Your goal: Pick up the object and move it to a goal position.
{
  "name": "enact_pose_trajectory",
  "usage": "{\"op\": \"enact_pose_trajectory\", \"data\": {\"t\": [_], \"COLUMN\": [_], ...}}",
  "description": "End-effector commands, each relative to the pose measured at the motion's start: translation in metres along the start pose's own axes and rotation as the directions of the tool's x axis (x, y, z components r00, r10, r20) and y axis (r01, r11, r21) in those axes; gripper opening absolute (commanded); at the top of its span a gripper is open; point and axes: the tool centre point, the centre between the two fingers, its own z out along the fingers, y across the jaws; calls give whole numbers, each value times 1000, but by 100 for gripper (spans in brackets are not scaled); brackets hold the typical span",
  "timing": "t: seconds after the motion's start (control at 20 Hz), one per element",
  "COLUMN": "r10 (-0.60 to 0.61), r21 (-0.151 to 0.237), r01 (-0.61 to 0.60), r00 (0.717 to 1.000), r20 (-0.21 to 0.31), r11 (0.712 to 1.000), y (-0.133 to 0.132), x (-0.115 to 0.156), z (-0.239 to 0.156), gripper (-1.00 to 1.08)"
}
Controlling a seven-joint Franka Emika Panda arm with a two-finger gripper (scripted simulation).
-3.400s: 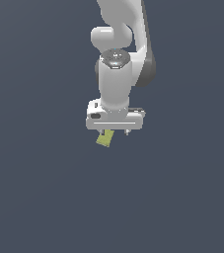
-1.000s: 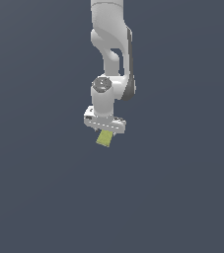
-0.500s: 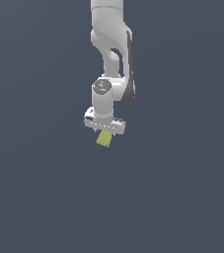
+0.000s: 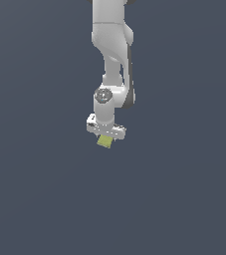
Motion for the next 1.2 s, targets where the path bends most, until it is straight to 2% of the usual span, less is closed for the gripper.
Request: {"op": "enact_pose_trajectory", "data": {"t": [0.0, 0.1, 0.15, 0.8, 1.15], "r10": [0, 0, 0, 0, 0], "r21": [0, 0, 0, 1, 1], "r01": [0, 0, 0, 0, 0], "r00": [1000, 1000, 1000, 1000, 1000], "r20": [-1, -1, -1, -2, -2], "r11": [1000, 1000, 1000, 1000, 1000], "y": [0, 0, 0, 0, 5], "x": [1, 1, 1, 0, 0], "z": [5, 6, 6, 2, -19], "gripper": [100, 100, -100, -100, -100]}}
